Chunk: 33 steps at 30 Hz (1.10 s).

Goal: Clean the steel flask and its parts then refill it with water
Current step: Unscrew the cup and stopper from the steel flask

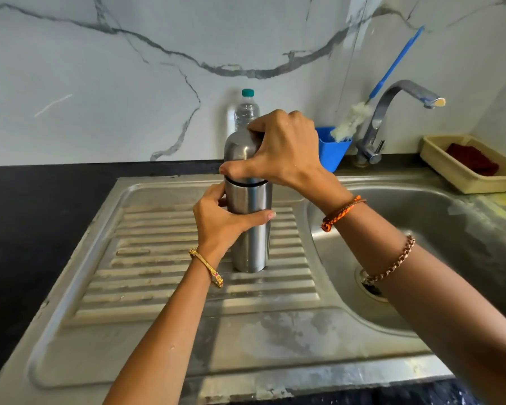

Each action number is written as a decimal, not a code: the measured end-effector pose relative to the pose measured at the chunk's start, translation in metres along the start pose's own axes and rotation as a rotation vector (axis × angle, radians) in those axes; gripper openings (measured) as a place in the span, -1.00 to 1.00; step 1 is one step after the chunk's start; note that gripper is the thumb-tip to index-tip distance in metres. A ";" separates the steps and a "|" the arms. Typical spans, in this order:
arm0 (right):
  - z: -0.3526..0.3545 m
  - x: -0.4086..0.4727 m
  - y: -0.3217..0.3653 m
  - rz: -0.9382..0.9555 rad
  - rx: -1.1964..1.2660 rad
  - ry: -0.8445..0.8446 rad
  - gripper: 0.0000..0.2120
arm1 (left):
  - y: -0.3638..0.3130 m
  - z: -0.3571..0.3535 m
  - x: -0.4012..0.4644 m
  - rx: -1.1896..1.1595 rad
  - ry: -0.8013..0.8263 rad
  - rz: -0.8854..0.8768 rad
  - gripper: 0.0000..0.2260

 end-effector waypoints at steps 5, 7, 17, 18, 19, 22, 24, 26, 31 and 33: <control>-0.006 0.009 -0.005 0.075 0.117 0.011 -0.46 | 0.001 0.000 0.004 0.006 0.011 -0.001 -0.56; -0.009 0.012 -0.008 0.101 0.148 0.006 -0.49 | 0.001 0.001 0.007 0.016 0.030 -0.007 -0.56; 0.002 0.011 -0.003 0.146 0.109 0.090 -0.50 | -0.006 0.007 0.004 0.006 0.090 -0.007 -0.55; 0.003 0.008 0.000 0.099 0.041 0.104 -0.53 | -0.008 0.006 0.002 -0.001 0.089 -0.012 -0.55; 0.002 0.005 0.002 0.038 0.006 0.128 -0.58 | -0.010 0.004 -0.001 -0.012 0.087 -0.016 -0.54; -0.010 -0.006 0.007 -0.162 0.254 0.219 -0.57 | -0.012 -0.004 -0.009 -0.085 0.084 -0.008 -0.51; -0.019 -0.011 0.008 -0.217 0.502 0.162 -0.52 | -0.010 -0.006 -0.010 -0.083 0.102 -0.014 -0.45; -0.024 -0.011 0.008 -0.236 0.586 0.117 -0.59 | -0.008 -0.004 -0.007 -0.047 0.134 -0.012 -0.40; -0.025 -0.004 0.005 -0.165 0.606 0.084 -0.72 | 0.004 0.000 0.005 -0.015 0.174 0.016 -0.37; -0.026 -0.003 0.005 -0.128 0.608 0.064 -0.73 | 0.006 0.001 0.006 -0.015 0.181 0.027 -0.36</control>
Point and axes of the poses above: each hand's wrist, its own x-axis towards the middle knuckle, its own z-axis out of the back of the hand, y = z × x, the point moved 2 cm from there along x, towards the middle knuckle, and after that the axes turned 13 degrees about -z, right-handed, at the moved point
